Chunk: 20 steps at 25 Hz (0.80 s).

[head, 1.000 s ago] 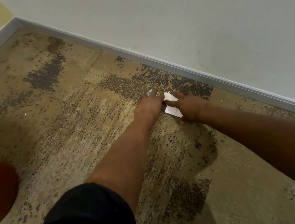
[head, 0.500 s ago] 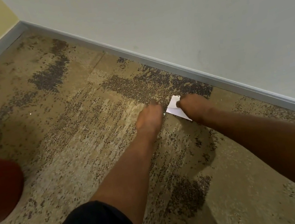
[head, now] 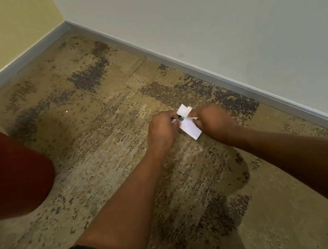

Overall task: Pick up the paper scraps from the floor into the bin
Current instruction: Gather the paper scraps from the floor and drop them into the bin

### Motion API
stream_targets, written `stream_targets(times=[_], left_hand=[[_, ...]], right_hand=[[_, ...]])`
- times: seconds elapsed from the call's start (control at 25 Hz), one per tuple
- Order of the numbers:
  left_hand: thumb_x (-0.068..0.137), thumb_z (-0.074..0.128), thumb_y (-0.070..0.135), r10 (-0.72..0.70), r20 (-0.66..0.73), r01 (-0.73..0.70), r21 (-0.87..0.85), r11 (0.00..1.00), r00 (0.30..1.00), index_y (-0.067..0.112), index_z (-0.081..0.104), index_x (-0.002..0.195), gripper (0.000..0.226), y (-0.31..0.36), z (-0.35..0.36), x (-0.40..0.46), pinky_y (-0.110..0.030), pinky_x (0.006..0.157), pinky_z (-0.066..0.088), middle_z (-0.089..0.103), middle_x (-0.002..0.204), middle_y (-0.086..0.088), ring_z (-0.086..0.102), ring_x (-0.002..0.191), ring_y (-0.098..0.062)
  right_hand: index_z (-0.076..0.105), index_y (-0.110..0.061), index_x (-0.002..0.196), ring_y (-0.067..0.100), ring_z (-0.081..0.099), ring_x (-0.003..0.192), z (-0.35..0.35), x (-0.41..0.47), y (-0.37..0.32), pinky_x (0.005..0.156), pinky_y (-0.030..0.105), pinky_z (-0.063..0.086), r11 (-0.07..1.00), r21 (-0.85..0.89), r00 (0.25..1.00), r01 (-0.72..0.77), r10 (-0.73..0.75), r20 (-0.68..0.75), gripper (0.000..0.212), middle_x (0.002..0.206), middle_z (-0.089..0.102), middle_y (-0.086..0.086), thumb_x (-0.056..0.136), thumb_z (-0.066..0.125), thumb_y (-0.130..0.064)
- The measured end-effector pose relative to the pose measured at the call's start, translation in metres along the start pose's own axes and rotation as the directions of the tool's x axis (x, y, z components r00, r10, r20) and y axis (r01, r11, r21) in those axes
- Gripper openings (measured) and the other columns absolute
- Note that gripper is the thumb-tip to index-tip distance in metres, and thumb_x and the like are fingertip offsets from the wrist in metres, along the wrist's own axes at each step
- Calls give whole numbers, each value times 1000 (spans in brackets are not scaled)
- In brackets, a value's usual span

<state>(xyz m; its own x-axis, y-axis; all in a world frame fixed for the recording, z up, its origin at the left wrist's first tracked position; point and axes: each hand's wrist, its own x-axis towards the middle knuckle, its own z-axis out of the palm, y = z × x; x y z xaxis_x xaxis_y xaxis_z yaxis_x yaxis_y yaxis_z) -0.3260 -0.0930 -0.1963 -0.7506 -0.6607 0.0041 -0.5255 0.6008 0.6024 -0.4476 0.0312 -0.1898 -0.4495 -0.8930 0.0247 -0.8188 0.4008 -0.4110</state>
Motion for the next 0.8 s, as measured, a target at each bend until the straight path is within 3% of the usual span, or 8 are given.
stream_targets(times=[0.16, 0.32, 0.44, 0.64, 0.8], left_hand=[[84, 74, 16, -80, -140, 68, -89, 994, 987, 15, 78, 96, 13, -23, -47, -4, -34, 71, 56, 74, 86, 0, 66, 75, -14], [84, 72, 14, -123, -325, 83, -134, 988, 938, 19, 78, 92, 11, -46, -107, -14, -23, 64, 50, 74, 85, 5, 65, 72, -9], [84, 69, 17, -128, -462, 92, -100, 991, 878, 20, 78, 90, 12, -62, -160, -24, -18, 58, 41, 72, 80, 7, 61, 68, -6], [85, 69, 22, -11, -630, 70, 70, 995, 776, 18, 76, 91, 10, -88, -267, -54, -28, 68, 51, 72, 84, 6, 61, 73, -8], [84, 69, 27, 5, -782, 98, 85, 992, 624, 17, 77, 92, 16, -107, -335, -87, -27, 76, 53, 74, 89, 4, 66, 81, -11]], right_hand=[[72, -19, 92, 15, 57, 67, 0, 27, -52, 56, 29, 41, 983, 137, 990, 123, -112, -88, 16, 82, 69, 2, 89, 56, -18], [72, -19, 102, 17, 61, 73, -6, 51, -118, 60, 28, 44, 955, 181, 958, 234, -195, -209, 20, 88, 72, 2, 88, 56, -20], [73, -17, 103, 17, 64, 77, -14, 66, -175, 64, 29, 46, 920, 186, 915, 344, -284, -285, 19, 90, 74, 4, 89, 59, -20], [73, -15, 102, 9, 64, 77, -34, 89, -280, 66, 21, 44, 790, 260, 801, 555, -424, -423, 18, 90, 74, -1, 91, 61, -22], [72, -18, 102, 1, 56, 72, -42, 105, -358, 62, 19, 39, 709, 276, 732, 649, -483, -480, 18, 87, 73, -4, 91, 59, -25]])
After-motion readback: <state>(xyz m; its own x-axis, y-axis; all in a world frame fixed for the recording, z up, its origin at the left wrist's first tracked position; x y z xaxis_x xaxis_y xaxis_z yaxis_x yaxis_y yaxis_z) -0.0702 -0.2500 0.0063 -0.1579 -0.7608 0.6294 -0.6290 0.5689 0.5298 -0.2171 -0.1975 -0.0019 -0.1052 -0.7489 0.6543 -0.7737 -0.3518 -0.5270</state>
